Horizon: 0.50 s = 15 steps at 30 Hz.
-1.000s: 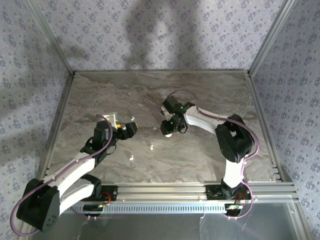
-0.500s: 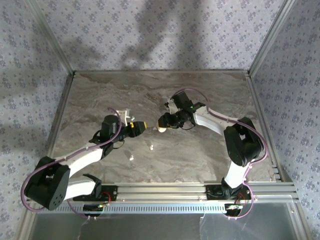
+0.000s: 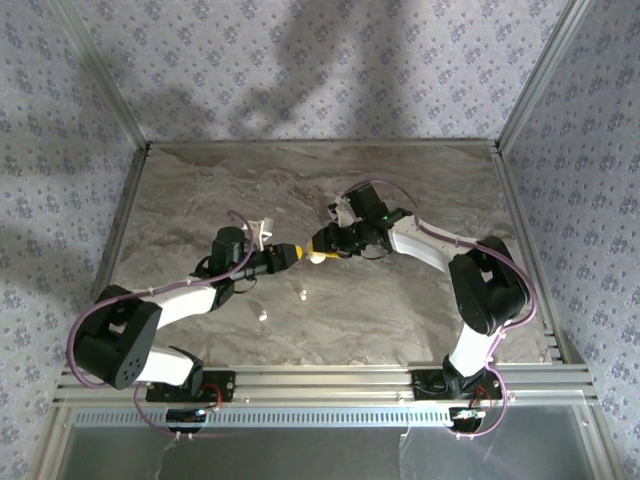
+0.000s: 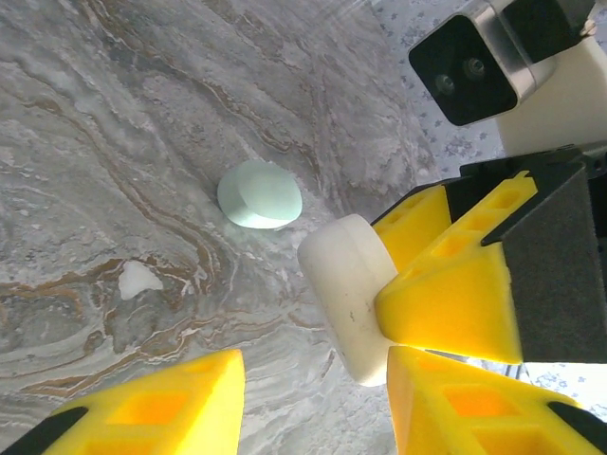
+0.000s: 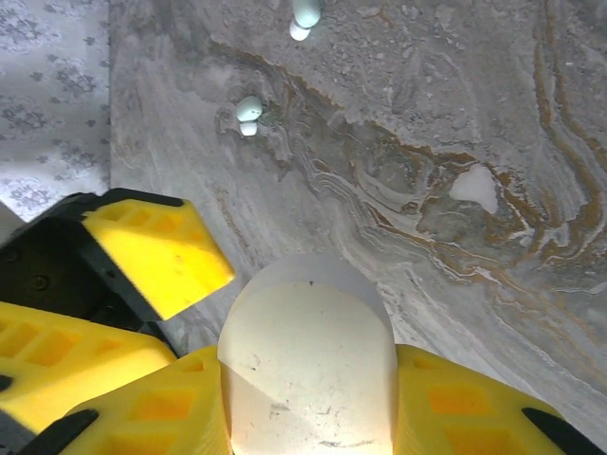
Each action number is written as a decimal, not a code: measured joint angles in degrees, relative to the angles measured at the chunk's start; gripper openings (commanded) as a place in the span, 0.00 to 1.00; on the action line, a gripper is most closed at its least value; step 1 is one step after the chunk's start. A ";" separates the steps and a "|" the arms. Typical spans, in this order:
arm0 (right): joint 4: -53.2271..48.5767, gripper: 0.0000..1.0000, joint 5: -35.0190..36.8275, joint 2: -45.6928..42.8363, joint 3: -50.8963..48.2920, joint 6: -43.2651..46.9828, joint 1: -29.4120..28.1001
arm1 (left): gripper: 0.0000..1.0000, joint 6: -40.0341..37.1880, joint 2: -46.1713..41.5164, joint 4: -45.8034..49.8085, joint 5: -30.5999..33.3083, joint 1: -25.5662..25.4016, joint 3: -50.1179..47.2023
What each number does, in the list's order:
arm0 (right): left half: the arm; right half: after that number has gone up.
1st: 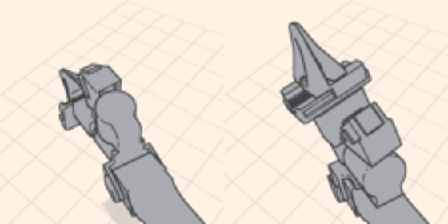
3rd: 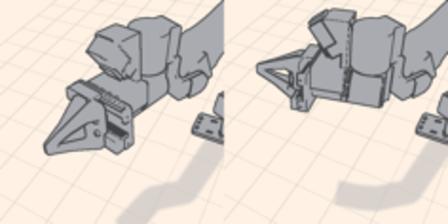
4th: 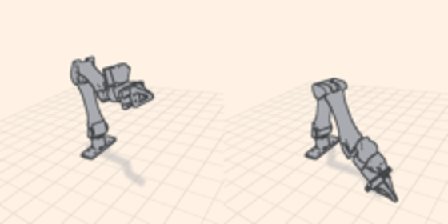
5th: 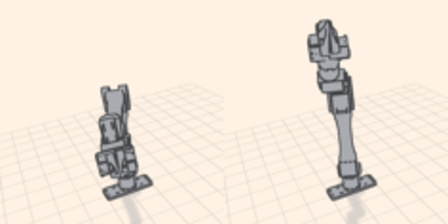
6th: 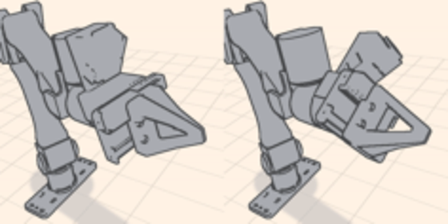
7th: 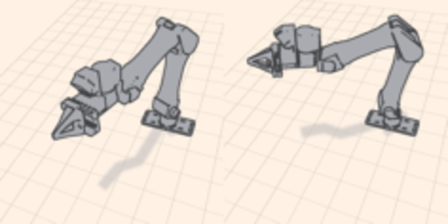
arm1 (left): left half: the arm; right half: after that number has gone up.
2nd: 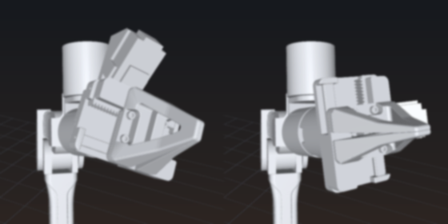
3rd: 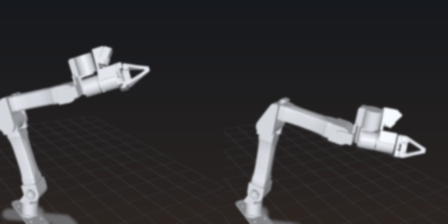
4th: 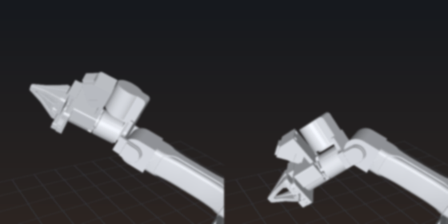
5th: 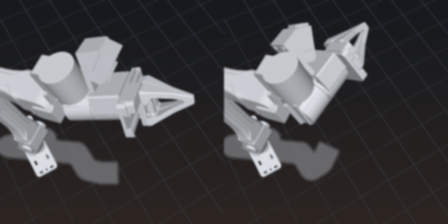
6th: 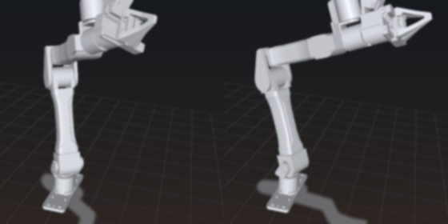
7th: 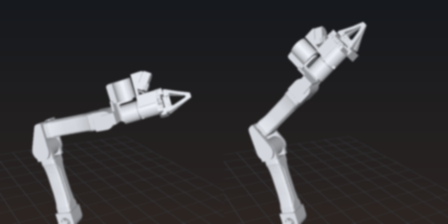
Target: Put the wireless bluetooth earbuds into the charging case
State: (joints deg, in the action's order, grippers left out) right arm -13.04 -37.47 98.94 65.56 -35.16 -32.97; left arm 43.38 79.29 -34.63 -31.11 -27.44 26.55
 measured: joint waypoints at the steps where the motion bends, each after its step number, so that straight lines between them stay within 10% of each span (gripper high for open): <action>1: 0.44 0.36 -0.33 -0.20 -0.15 -0.39 0.00 | 0.45 0.26 0.31 -0.39 -0.31 0.00 0.00; 15: 5.66 0.35 -2.93 -0.70 -1.46 -4.96 -0.04 | 0.50 2.38 2.58 -4.52 -2.75 0.00 0.11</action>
State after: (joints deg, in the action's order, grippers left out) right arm -7.38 -40.40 98.24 64.10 -40.12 -33.01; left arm 45.76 81.87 -39.16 -33.87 -27.44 26.65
